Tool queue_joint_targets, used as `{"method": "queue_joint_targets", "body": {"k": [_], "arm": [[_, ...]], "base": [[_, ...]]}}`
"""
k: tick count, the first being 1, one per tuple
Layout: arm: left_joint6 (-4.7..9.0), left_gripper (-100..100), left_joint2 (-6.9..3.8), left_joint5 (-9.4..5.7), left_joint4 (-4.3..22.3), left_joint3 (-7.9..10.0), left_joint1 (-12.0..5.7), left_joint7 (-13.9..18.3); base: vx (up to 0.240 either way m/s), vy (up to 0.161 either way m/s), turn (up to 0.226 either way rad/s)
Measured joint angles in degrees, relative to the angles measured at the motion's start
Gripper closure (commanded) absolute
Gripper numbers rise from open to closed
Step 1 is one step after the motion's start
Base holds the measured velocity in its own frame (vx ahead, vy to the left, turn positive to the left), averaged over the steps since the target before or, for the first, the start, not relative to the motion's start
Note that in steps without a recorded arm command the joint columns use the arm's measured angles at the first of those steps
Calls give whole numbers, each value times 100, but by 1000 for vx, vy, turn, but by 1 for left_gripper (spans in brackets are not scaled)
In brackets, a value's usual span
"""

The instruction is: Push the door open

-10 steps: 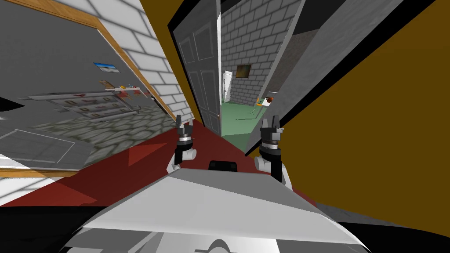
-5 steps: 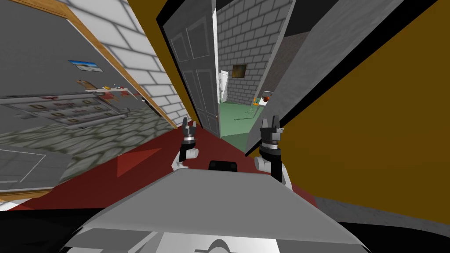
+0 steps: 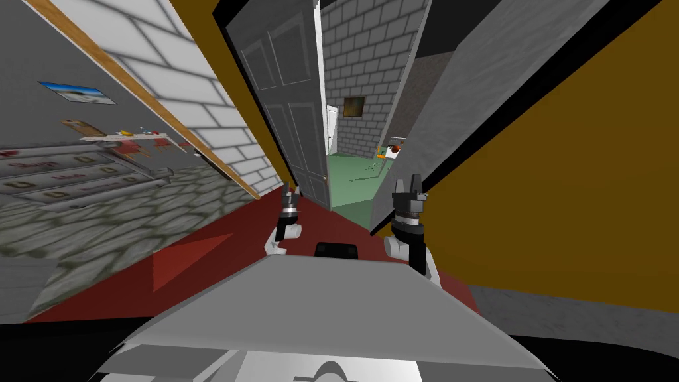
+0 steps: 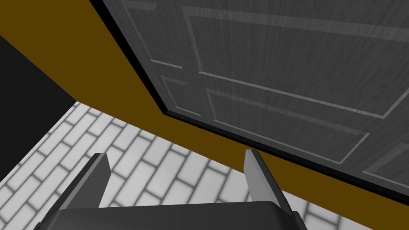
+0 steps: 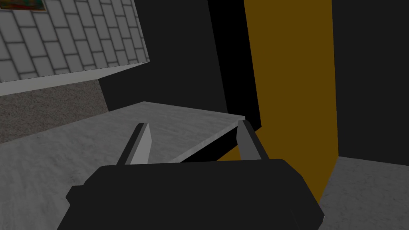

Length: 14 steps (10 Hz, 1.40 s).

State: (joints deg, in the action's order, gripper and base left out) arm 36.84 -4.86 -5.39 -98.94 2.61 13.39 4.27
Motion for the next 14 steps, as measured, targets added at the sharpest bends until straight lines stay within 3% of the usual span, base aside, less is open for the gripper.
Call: {"method": "queue_joint_targets", "body": {"k": [7,12,14], "arm": [[175,-100,-63,14,1089,-13,-359,-68],[260,-100,-51,38,1956,-32,-714,-162],[315,-100,-1,60,2311,-57,-816,-224]], "base": [[62,80,-122],[63,111,-144],[49,115,-130]]}}
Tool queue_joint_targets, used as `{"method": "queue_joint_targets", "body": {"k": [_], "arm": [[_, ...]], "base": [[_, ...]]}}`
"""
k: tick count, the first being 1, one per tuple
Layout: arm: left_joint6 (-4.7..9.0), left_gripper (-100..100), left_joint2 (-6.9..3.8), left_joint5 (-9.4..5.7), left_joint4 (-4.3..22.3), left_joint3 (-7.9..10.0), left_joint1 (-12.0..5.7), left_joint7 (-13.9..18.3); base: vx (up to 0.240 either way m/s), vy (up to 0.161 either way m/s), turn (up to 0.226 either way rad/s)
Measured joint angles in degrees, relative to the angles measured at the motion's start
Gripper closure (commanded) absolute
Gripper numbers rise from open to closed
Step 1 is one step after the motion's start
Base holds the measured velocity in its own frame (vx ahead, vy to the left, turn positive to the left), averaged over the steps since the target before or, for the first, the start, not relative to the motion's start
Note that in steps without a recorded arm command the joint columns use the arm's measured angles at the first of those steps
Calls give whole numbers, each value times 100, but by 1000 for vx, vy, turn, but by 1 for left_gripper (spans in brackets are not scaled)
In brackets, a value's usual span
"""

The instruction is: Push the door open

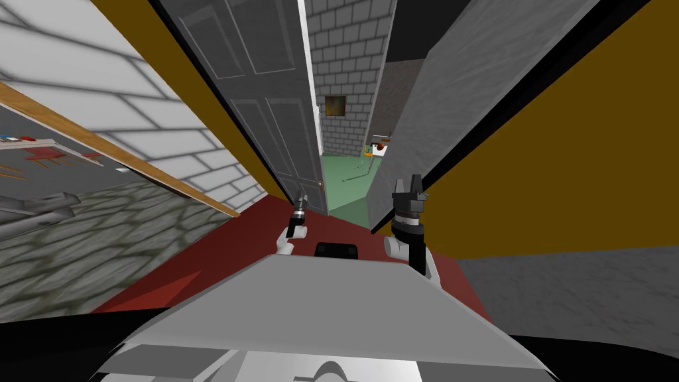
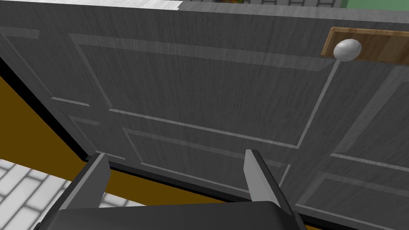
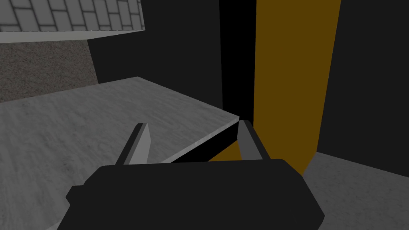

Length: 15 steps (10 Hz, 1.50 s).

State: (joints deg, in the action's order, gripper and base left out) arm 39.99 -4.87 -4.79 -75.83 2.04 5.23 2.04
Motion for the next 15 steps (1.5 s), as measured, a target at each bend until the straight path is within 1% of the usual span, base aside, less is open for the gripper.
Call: {"method": "queue_joint_targets", "body": {"k": [2,4,5,7,9,10,11,12,13,15], "arm": [[10,-100,-17,-1,237,1,-84,-9],[43,-100,-9,4,534,0,-203,-33],[57,-100,-2,9,659,-10,-227,-46],[101,-100,-1,12,986,-9,-371,-65],[152,-100,6,17,1223,-15,-432,-79],[148,-100,15,22,1319,-23,-459,-90],[145,-100,46,29,1443,-28,-516,-118],[171,-100,52,31,1539,-30,-542,-130],[220,-100,62,34,1700,-30,-596,-140],[265,-100,83,37,2009,-30,-724,-164]], "base": [[28,60,-68],[46,85,-141],[58,105,-106],[39,95,-99],[34,69,-107],[37,105,-138],[26,72,-34],[27,48,-51],[45,67,-130],[36,98,-132]]}}
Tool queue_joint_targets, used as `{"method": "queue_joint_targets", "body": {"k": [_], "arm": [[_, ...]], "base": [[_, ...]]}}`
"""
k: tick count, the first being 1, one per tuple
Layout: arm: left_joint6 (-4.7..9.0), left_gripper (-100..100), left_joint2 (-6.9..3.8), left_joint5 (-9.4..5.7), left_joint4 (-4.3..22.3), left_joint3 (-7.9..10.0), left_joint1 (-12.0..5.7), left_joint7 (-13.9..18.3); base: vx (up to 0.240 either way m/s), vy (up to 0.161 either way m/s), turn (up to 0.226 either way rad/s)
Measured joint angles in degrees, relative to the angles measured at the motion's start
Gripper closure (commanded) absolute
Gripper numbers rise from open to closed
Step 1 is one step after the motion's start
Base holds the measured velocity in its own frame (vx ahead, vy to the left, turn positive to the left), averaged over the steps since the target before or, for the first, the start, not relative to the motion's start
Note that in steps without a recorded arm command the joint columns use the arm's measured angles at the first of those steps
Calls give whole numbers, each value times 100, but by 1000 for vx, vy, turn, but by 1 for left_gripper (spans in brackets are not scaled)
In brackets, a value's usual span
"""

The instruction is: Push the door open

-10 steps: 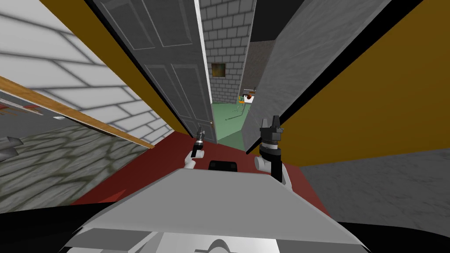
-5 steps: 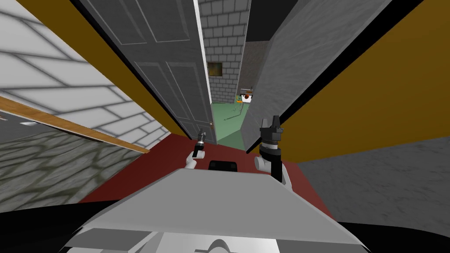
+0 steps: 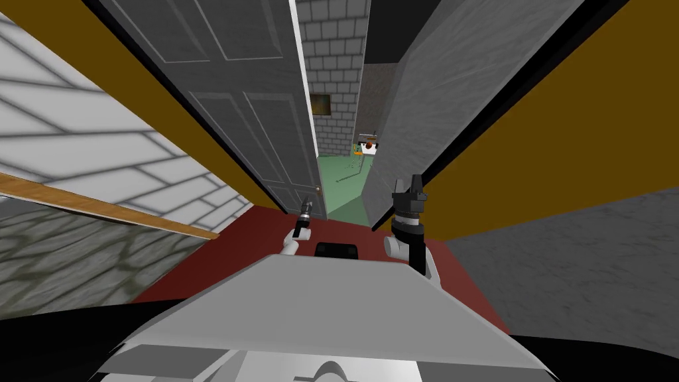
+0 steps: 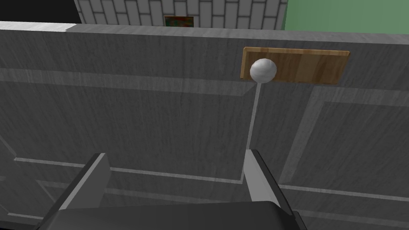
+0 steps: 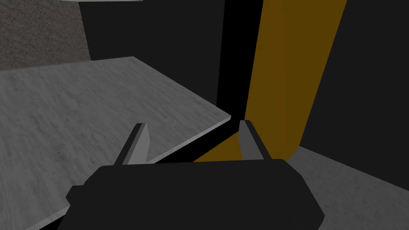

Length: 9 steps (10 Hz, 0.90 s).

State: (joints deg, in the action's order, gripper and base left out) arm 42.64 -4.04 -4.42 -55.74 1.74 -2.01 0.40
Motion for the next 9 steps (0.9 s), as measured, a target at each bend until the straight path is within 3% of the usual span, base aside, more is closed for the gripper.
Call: {"method": "queue_joint_targets", "body": {"k": [5,9], "arm": [[33,-100,53,16,579,-20,-196,-48],[157,-100,130,26,1143,-23,-403,-110]], "base": [[35,97,-99],[35,89,-93]]}}
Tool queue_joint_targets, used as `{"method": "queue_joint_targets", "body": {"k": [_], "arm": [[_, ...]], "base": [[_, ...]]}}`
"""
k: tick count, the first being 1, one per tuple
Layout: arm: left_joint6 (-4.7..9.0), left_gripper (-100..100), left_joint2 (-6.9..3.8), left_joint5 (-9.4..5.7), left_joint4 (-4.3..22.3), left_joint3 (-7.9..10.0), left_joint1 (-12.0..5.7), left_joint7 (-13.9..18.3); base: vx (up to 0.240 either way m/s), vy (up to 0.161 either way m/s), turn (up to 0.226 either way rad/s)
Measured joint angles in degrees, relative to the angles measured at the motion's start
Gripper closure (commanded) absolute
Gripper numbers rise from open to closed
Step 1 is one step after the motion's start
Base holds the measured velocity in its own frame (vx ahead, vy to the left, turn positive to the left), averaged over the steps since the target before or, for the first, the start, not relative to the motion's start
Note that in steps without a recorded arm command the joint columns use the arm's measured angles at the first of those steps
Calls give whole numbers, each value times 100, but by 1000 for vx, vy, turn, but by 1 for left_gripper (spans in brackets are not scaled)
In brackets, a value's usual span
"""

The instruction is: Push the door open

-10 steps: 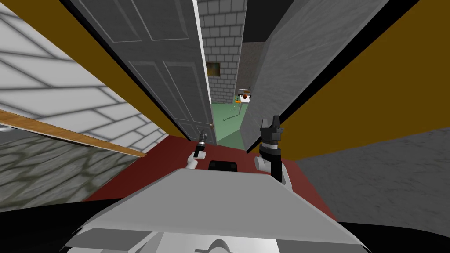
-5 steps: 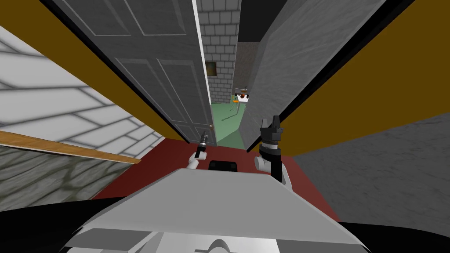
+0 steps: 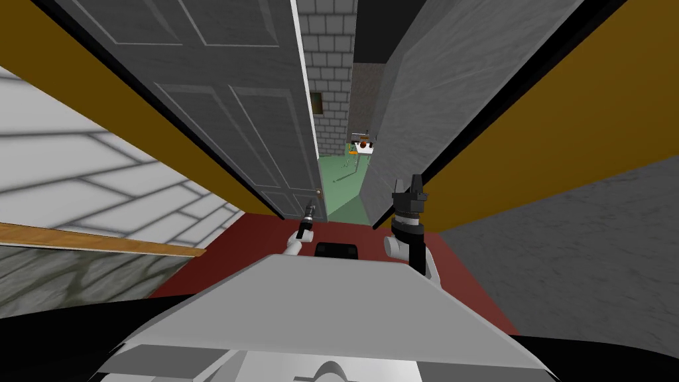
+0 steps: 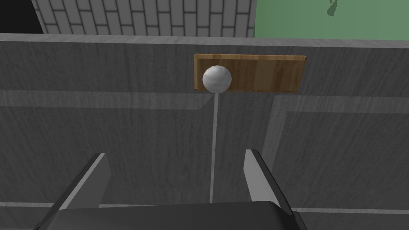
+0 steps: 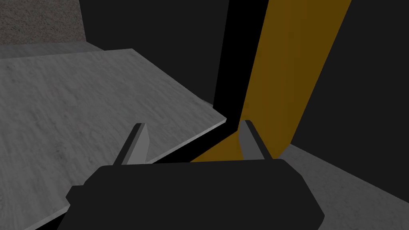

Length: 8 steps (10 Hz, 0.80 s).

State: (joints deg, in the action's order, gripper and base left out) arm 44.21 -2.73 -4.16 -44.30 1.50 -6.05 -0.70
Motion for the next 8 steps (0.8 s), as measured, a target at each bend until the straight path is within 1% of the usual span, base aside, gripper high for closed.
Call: {"method": "queue_joint_targets", "body": {"k": [1,2,3,5,6,7,8], "arm": [[46,-100,21,1,208,2,-84,-14],[-15,-100,52,19,167,-27,-18,-25],[-7,-100,61,18,310,-25,-84,-29],[50,-100,70,13,555,-17,-196,-31],[107,-100,104,12,741,-11,-274,-49],[122,-100,108,12,764,-10,-282,-55],[121,-100,69,7,765,-2,-281,-56]], "base": [[40,128,-178],[16,105,-67],[27,61,-28],[28,60,-84],[10,32,-20],[102,-12,-28],[161,0,-28]]}}
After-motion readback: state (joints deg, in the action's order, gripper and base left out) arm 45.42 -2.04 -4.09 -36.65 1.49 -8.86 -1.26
